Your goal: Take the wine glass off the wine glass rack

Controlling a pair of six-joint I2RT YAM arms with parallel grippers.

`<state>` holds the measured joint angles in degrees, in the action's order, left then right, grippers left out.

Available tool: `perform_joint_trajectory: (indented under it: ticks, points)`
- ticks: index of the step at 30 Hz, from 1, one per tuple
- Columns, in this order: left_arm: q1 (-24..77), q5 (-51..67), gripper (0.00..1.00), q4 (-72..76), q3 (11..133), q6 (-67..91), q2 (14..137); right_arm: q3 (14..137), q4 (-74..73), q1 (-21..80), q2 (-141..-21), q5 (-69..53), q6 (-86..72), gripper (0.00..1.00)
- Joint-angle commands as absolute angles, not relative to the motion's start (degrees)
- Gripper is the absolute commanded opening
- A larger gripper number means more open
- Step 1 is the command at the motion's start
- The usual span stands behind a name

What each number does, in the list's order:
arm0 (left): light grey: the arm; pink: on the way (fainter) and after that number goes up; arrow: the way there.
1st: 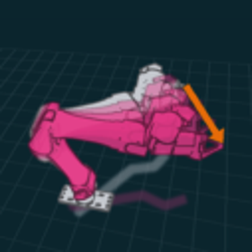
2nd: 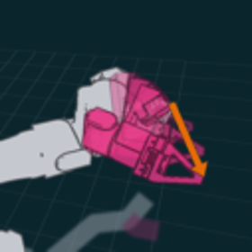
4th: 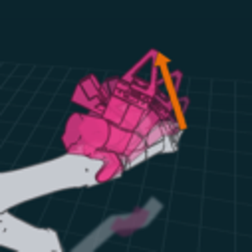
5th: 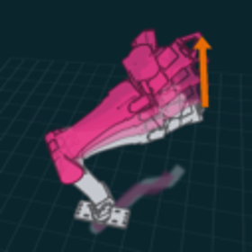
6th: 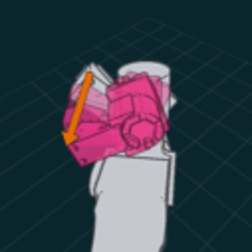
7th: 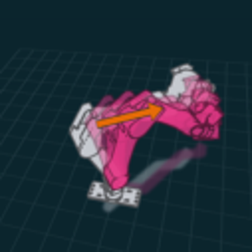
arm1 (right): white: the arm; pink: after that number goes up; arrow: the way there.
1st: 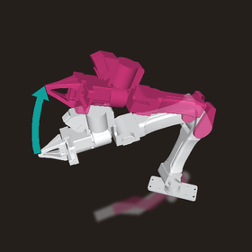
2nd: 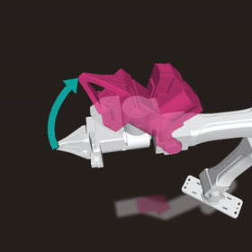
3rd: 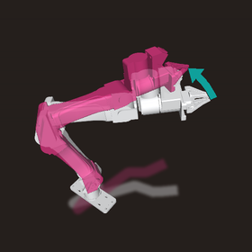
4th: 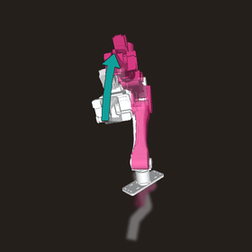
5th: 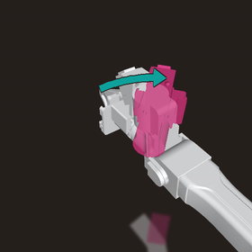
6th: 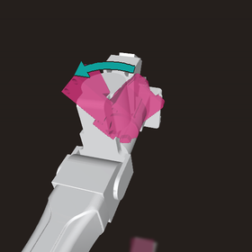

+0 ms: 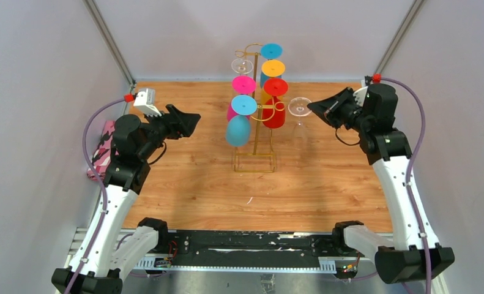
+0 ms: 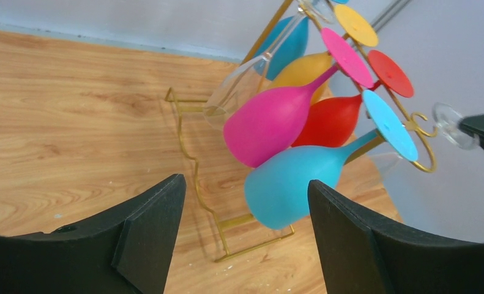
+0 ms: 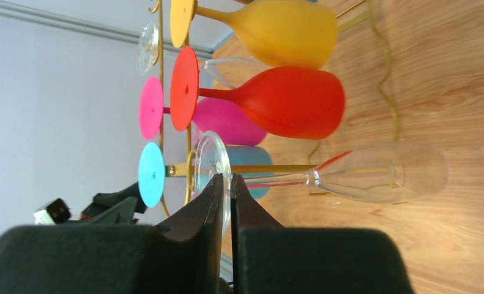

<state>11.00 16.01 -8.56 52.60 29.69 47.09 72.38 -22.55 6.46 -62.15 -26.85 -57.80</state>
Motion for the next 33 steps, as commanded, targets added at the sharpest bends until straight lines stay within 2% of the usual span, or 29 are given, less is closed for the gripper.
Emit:
perform_joint_trajectory:
  ticks: [1, 4, 9, 12, 15, 18, 21, 25, 29, 33]
  points:
    - [11.05, 10.10, 0.78, -14.64, 55.92, 27.08, 46.26, 77.59, -30.45, 4.99, -56.38, -19.11, -48.90, 0.00]
    - [11.07, 10.35, 0.76, -16.44, 58.27, 26.92, 45.78, 83.86, -33.92, 5.05, -53.66, -16.29, -44.60, 0.00]
    - [12.81, 21.45, 0.73, -8.81, 59.92, 30.59, 44.68, 95.36, -37.15, 5.06, -51.62, -15.57, -38.01, 0.00]
    - [13.07, 31.46, 0.73, 0.17, 61.16, 35.15, 45.08, 99.24, -34.93, 5.01, -51.36, -19.61, -37.69, 0.00]
    - [15.36, 40.66, 0.74, 8.29, 64.21, 38.03, 47.45, 98.80, -23.69, 5.01, -51.11, -28.17, -43.23, 0.00]
    - [17.63, 44.91, 0.76, 12.49, 66.12, 35.27, 48.74, 97.45, -11.36, 4.97, -52.00, -36.88, -51.03, 0.00]
    - [17.67, 49.01, 0.77, 23.54, 63.70, 37.76, 49.89, 94.30, 1.12, 5.01, -52.84, -42.07, -57.99, 0.00]
    - [17.69, 53.93, 0.81, 48.87, 58.77, 54.01, 55.94, 88.78, 19.95, 5.05, -54.24, -46.37, -70.27, 0.00]
    - [17.67, 55.25, 0.86, 87.84, 57.10, 77.89, 67.36, 86.58, 32.45, 5.01, -55.75, -48.08, -77.86, 0.00]
    - [17.84, 54.81, 0.89, 90.06, 58.74, 79.75, 74.34, 85.21, 40.46, 5.14, -57.32, -48.95, -84.40, 0.00]
